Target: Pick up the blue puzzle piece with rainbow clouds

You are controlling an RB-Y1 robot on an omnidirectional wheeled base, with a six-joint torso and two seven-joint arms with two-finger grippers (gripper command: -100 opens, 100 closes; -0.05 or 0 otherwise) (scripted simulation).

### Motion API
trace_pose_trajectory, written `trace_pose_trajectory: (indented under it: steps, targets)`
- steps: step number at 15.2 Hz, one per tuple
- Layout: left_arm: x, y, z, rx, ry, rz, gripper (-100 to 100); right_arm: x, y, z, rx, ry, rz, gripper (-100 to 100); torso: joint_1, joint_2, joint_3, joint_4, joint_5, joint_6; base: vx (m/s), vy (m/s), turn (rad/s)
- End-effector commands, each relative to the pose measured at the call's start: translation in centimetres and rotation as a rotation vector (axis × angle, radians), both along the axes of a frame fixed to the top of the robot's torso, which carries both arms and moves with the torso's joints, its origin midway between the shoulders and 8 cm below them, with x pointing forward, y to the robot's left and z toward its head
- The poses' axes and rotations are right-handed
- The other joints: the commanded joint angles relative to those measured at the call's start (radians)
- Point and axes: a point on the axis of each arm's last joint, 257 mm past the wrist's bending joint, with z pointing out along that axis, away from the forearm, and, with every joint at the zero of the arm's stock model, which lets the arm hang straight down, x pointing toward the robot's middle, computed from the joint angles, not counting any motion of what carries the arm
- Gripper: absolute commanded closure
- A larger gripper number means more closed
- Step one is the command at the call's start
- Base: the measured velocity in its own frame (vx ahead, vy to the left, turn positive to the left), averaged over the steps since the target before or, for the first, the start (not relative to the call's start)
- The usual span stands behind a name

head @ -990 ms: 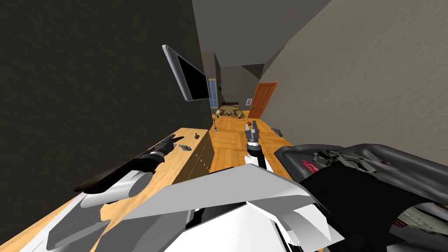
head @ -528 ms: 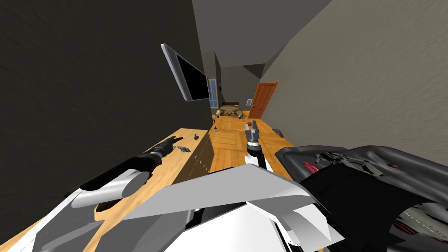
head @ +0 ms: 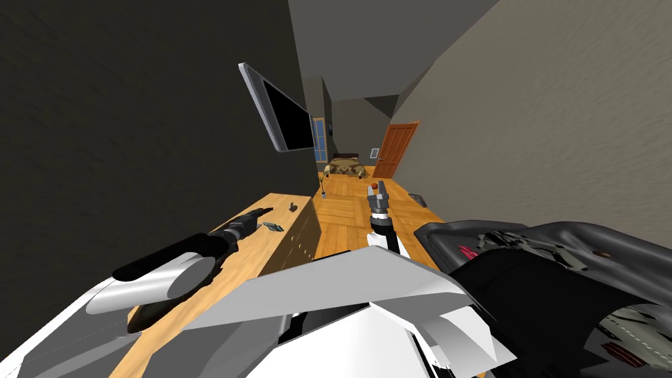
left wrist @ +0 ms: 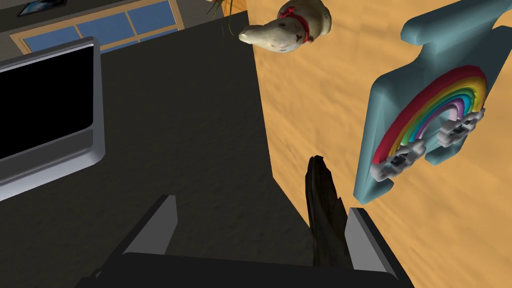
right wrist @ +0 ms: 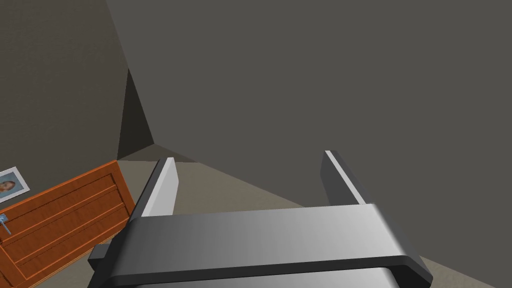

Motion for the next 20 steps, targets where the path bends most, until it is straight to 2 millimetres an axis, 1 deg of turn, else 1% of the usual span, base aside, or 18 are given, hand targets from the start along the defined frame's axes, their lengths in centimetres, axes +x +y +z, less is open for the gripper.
trace_pose_trajectory:
  steps: [1,2,4,7,8,10,11,12,14,15,16,18,20]
  targets:
    - [-0.4,0.4,-0.6,-0.001,0.045,0.002,-100,0.0,0.0,0.0,0.0,0.0,0.0,0,0.0,0.0,0.0,0.0,0.0,0.0,0.059,-0.015,0.012]
    - [-0.7,0.5,-1.0,0.0,0.064,0.005,-100,0.0,0.0,0.0,0.0,0.0,0.0,0,0.0,-0.001,0.0,0.0,0.0,0.0,0.045,-0.014,0.008]
    - [-0.9,0.7,-0.9,-0.003,0.091,0.001,-100,0.0,0.0,0.0,0.0,0.0,0.0,0,0.0,0.0,0.0,0.0,0.0,0.0,0.04,-0.016,0.003]
    - [-1.5,0.9,-1.9,0.0,0.137,0.009,-100,0.0,0.0,0.0,0.0,0.0,0.0,0,-0.001,-0.001,-0.001,0.0,0.0,0.0,0.048,-0.016,0.006]
    - [-1.7,1.1,-1.7,-0.003,0.158,0.003,-100,0.0,0.0,0.0,0.0,0.0,0.0,0,0.0,0.0,0.0,0.0,0.0,0.0,0.055,-0.018,0.005]
    - [-2.3,1.3,-2.6,-0.001,0.199,0.01,-100,0.0,0.0,0.0,0.0,0.0,0.0,0,-0.001,-0.001,-0.001,0.0,0.0,0.0,0.062,-0.018,0.006]
    - [-2.4,1.3,-2.7,-0.001,0.206,0.011,-100,0.0,0.0,0.0,0.0,0.0,0.0,0,0.0,-0.001,-0.001,0.0,0.0,0.0,0.026,-0.008,0.0]
    - [-2.7,1.5,-2.4,-0.004,0.226,0.005,-100,0.0,0.0,0.0,0.0,0.0,0.0,0,0.0,0.0,0.0,0.0,0.0,0.0,0.043,-0.011,0.003]
    - [-3.3,1.6,-3.2,-0.001,0.265,0.011,-100,0.0,0.0,0.0,0.0,0.0,0.0,0,0.0,-0.001,-0.001,0.0,0.0,0.0,0.058,-0.013,0.004]
    - [-3.5,1.7,-3.4,-0.001,0.274,0.013,-100,0.0,0.0,0.0,0.0,0.0,0.0,0,0.0,-0.001,-0.001,0.0,0.0,0.0,0.031,-0.012,0.001]
    - [-3.7,1.8,-3.1,-0.003,0.296,0.006,-100,0.0,0.0,0.0,0.0,0.0,0.0,0,0.0,0.0,0.0,0.0,0.0,0.0,0.051,-0.025,0.001]
    - [-4.5,2.0,-3.9,-0.001,0.337,0.012,-100,0.0,0.0,0.0,0.0,0.0,0.0,0,-0.001,-0.001,-0.001,0.0,0.0,0.0,0.053,-0.024,0.005]
    - [-4.9,2.1,-3.8,-0.002,0.367,0.006,-100,0.0,0.0,0.0,0.0,0.0,0.0,0,0.0,0.0,0.0,0.0,0.0,0.0,0.041,-0.015,-0.001]
